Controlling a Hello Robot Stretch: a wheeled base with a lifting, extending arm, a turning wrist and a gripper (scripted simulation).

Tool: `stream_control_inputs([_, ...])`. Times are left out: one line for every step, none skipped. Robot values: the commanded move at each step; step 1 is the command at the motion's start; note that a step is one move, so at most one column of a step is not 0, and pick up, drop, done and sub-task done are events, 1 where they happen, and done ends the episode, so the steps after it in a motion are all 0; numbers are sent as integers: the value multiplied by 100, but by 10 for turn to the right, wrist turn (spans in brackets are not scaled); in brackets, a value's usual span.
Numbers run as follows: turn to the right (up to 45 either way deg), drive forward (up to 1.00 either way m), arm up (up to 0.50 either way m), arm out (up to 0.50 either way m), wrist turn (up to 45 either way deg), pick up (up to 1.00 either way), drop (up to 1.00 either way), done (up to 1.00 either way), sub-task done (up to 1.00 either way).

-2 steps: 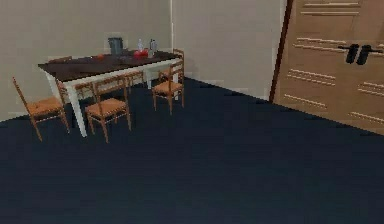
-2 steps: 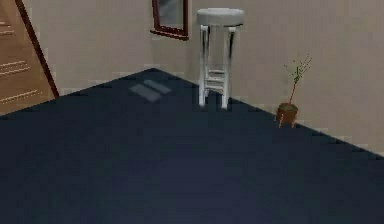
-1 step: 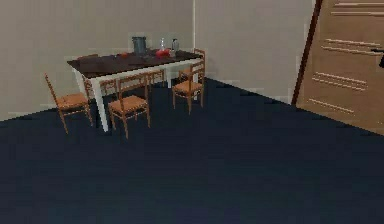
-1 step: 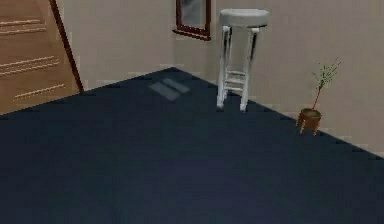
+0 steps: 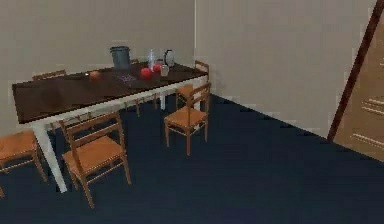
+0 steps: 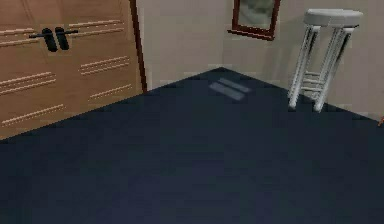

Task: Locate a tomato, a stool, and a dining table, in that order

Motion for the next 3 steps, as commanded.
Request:
stream_control_inputs([-30,0,0,0,0,0,0,0,0])
stream_control_inputs([0,95,0,0,0,0,0,0,0])
stream_control_inputs([-150,0,0,0,0,0,0,0,0])
